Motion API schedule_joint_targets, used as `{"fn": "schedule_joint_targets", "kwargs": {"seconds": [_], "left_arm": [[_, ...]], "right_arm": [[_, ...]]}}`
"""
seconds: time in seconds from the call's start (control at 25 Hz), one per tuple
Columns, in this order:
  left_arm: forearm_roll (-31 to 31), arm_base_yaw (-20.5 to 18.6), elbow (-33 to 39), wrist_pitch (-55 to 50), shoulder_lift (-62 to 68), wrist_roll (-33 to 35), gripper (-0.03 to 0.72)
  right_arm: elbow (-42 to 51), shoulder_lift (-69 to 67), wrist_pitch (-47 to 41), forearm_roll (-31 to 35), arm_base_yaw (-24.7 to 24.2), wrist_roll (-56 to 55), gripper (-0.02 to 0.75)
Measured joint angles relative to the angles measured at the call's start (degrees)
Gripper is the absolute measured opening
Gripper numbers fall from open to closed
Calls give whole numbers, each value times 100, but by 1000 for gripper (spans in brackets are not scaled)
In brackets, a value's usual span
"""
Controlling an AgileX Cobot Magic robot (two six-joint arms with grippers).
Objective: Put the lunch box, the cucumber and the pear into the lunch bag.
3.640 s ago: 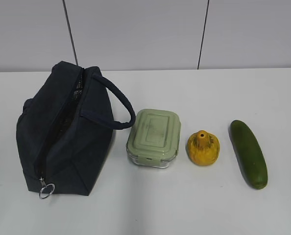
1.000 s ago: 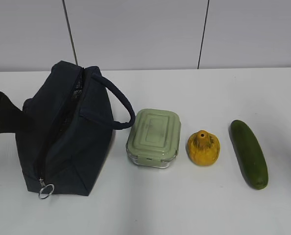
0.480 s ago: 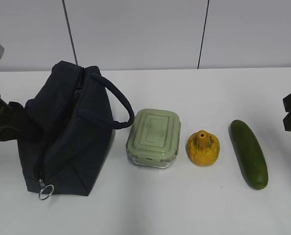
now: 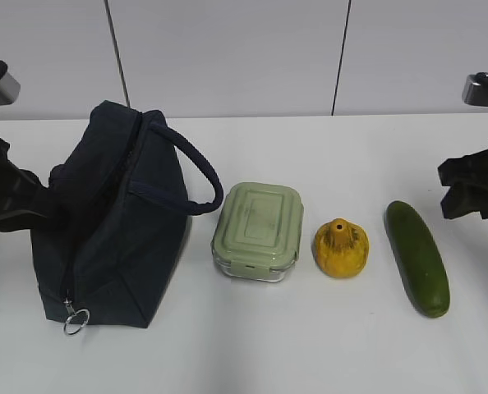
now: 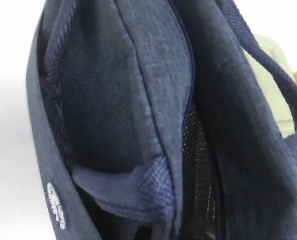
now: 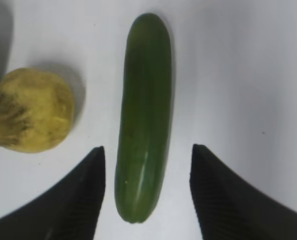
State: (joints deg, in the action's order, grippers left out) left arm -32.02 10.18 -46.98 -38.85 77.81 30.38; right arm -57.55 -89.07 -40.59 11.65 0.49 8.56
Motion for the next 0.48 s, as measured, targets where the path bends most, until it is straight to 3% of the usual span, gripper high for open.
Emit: {"fn": "schedule_joint_targets", "kwargs": {"seconds": [0.16, 0.48], "left_arm": [[-4, 0, 0, 25, 0, 0, 3], [-4, 0, 0, 57, 0, 0, 3]], "right_arm": [[-475, -638, 6, 310, 0, 247, 515], [-1298, -1765, -332, 372, 0, 294, 531]]}}
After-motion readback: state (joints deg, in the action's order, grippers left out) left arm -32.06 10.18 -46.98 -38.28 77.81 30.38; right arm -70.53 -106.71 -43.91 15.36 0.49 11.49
